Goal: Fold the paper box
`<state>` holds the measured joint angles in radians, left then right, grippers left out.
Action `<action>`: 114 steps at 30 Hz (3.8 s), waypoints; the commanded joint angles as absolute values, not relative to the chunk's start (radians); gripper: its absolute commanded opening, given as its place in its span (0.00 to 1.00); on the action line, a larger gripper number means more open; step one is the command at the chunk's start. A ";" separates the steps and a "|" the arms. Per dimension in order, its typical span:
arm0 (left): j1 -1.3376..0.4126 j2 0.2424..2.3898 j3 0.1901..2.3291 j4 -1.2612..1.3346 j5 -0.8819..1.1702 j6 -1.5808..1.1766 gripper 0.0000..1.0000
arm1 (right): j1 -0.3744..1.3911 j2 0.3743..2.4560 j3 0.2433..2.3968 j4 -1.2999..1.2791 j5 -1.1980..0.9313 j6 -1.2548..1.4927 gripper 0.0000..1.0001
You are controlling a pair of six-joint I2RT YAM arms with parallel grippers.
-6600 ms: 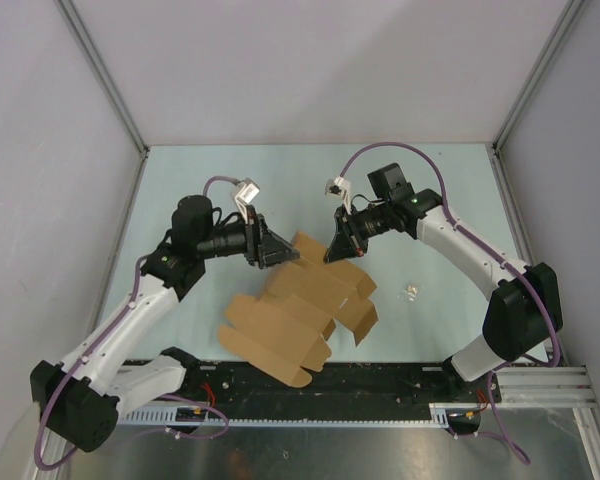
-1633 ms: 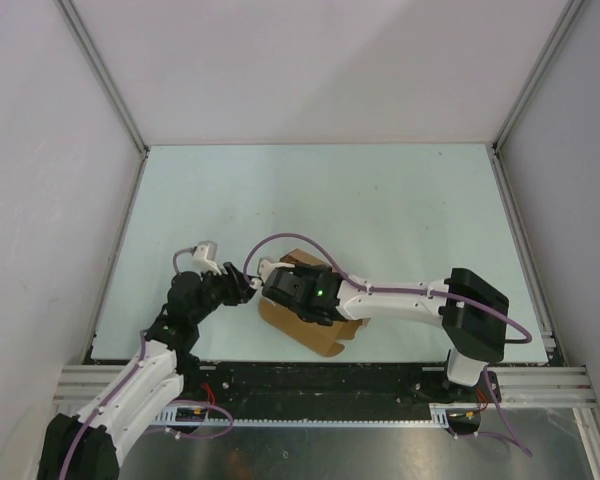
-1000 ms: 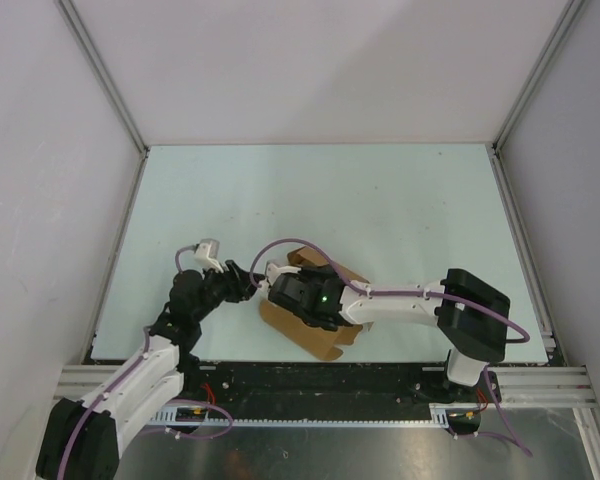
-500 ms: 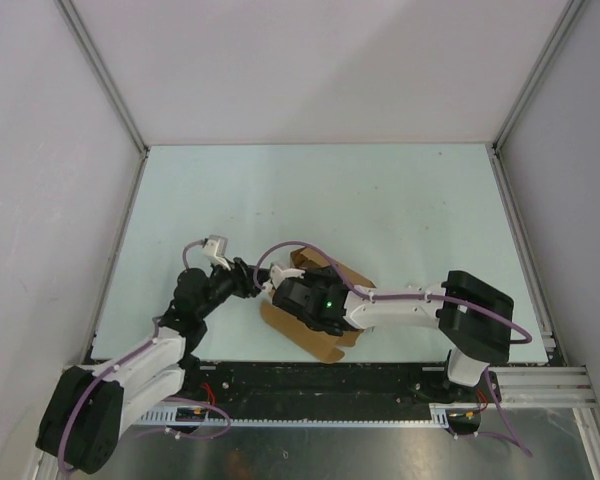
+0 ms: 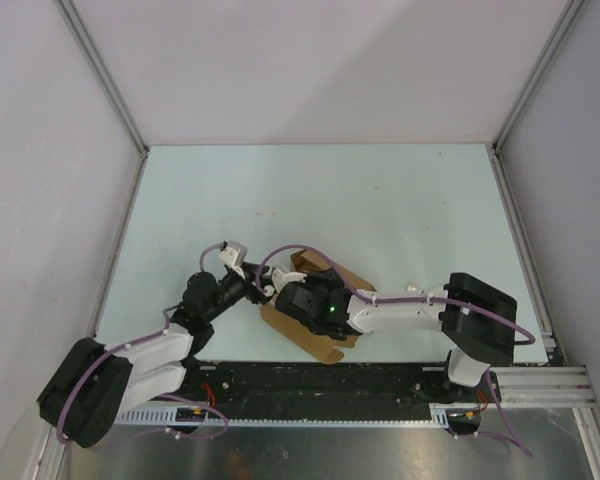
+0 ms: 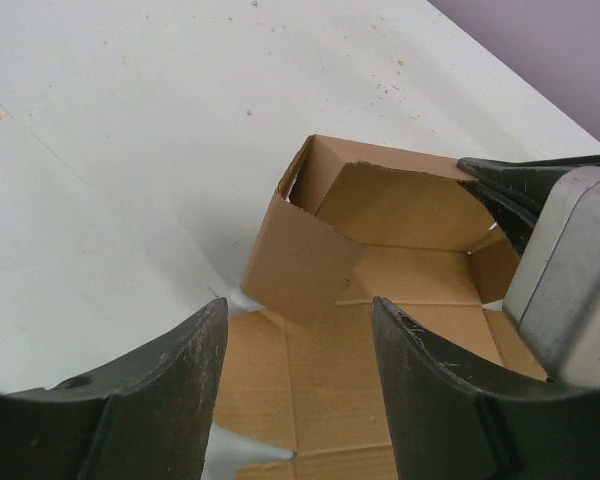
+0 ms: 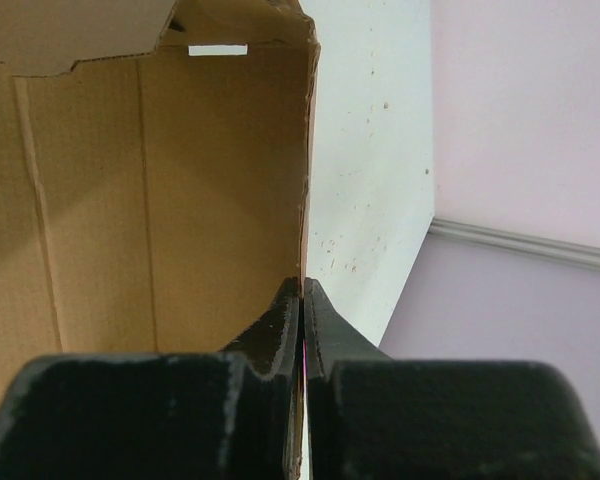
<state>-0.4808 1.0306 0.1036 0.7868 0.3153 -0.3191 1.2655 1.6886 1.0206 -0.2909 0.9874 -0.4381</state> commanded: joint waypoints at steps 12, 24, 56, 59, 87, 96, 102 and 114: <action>-0.520 1.362 0.063 1.280 0.232 -0.239 0.64 | 1.281 1.577 0.997 -0.268 0.928 -0.393 0.01; -0.520 1.562 0.035 1.589 0.310 -0.291 0.63 | 1.269 1.506 0.851 -0.120 0.898 -0.480 0.00; -0.520 1.523 0.014 1.669 0.459 -0.282 0.63 | 1.285 1.520 0.816 0.032 0.894 -0.649 0.00; -0.522 1.490 0.008 1.667 0.439 -0.275 0.62 | 1.298 1.522 0.816 0.022 0.903 -0.634 0.00; -0.522 1.597 0.045 1.672 0.443 -0.249 0.58 | 1.348 1.555 0.816 -0.028 0.928 -0.552 0.00; -0.522 1.591 0.044 1.672 0.439 -0.245 0.58 | 1.347 1.624 0.818 0.041 0.996 -0.575 0.00; -0.522 1.605 0.051 1.672 0.443 -0.241 0.58 | 1.347 1.623 0.818 0.057 0.996 -0.575 0.00; -0.502 1.618 0.101 1.671 0.497 -0.230 0.57 | 1.351 1.615 0.818 0.060 0.979 -0.568 0.02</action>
<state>-0.5148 1.6142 0.0673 1.3170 0.4500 -0.2600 1.3407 1.6157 0.8158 0.0257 0.9909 -0.5964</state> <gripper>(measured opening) 0.578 0.019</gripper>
